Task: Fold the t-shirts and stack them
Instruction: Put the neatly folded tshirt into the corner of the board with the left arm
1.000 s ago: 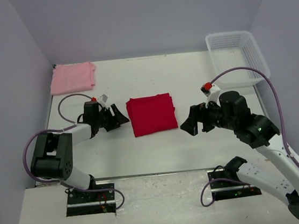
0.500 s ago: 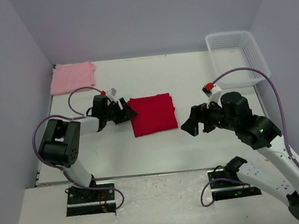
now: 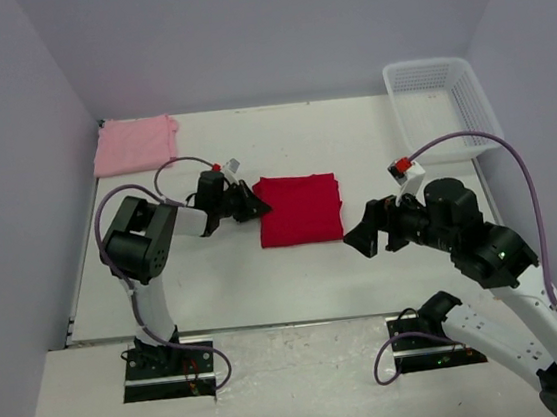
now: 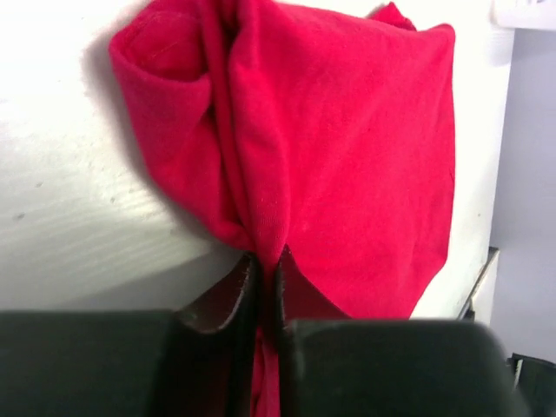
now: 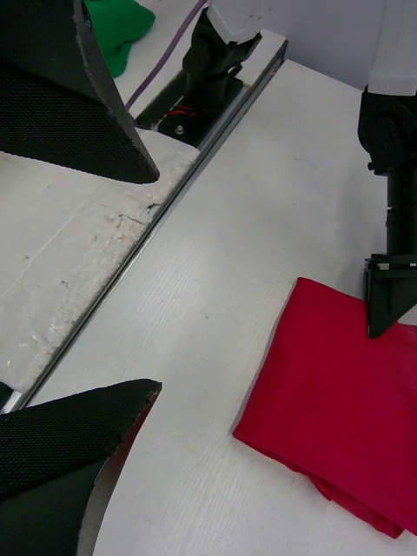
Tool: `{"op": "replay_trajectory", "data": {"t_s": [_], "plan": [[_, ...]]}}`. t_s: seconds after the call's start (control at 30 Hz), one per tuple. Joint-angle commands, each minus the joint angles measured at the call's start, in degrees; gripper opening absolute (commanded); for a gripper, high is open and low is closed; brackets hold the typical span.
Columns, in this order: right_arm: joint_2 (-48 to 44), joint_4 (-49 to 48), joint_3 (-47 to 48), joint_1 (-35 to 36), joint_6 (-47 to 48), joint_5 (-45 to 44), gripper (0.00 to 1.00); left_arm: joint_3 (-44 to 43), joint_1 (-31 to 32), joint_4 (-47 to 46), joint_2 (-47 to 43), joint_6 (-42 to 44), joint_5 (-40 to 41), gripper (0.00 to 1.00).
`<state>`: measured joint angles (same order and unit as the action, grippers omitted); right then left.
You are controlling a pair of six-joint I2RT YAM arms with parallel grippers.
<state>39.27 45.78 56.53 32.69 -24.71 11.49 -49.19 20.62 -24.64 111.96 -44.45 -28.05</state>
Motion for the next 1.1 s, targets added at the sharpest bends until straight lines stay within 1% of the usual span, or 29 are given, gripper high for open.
{"op": "replay_trajectory", "data": {"t_s": [0.0, 0.1, 0.2, 0.33, 0.37, 0.5, 0.53, 0.57, 0.63, 0.67, 0.8, 0.9, 1.07], "plan": [[-0.3, 0.4, 0.2, 0.2, -0.7, -0.9, 0.94, -0.1, 0.6, 9.9, 6.6, 2.3, 4.3, 0.00], [-0.6, 0.6, 0.1, 0.2, -0.6, -1.4, 0.94, -2.3, 0.6, 10.4, 8.4, 3.1, 3.5, 0.00], [-0.7, 1.0, 0.1, 0.1, -0.3, -1.6, 0.94, -3.8, 0.7, 11.0, 8.2, 4.8, 2.8, 0.00], [-0.4, 1.2, -0.9, 0.2, -0.4, -2.0, 0.94, -4.9, 0.7, 13.8, 5.2, 8.3, 3.4, 0.00], [-0.4, 1.2, -1.2, 0.1, -0.6, -2.0, 0.94, -5.1, 0.7, 15.7, 2.9, 9.1, 4.0, 0.00], [-0.7, -0.1, -2.9, 0.1, -1.4, -0.6, 0.94, -9.1, 0.8, 23.7, -3.1, 14.8, 10.3, 0.00], [-0.9, -0.4, -3.6, 0.2, -1.6, -0.2, 0.94, -10.1, 0.8, 28.5, -4.2, 17.4, 11.4, 0.00], [-0.9, -1.1, -4.0, 0.1, -1.8, 0.2, 0.94, -12.7, 0.8, 30.5, -5.9, 18.4, 14.7, 0.00], [-0.9, -1.2, -4.5, 0.2, -2.0, 0.4, 0.94, -15.0, 0.8, 35.0, -7.5, 21.9, 16.8, 0.00], [-0.7, -1.2, -4.6, 0.1, -2.1, 0.4, 0.94, -17.6, 0.7, 36.6, -7.8, 22.9, 19.7, 0.00], [0.6, -1.0, -5.8, 0.1, -1.7, 0.5, 0.93, -22.5, 0.3, 39.5, -8.4, 27.1, 23.2, 0.00], [1.8, -0.6, -6.1, 0.1, -1.7, -0.3, 0.93, -26.4, -0.3, 41.1, -8.0, 30.3, 23.9, 0.00], [3.4, -1.0, -5.8, 0.1, -1.2, 1.6, 0.93, -33.4, -1.5, 43.0, -7.2, 35.3, 26.2, 0.00]]}}
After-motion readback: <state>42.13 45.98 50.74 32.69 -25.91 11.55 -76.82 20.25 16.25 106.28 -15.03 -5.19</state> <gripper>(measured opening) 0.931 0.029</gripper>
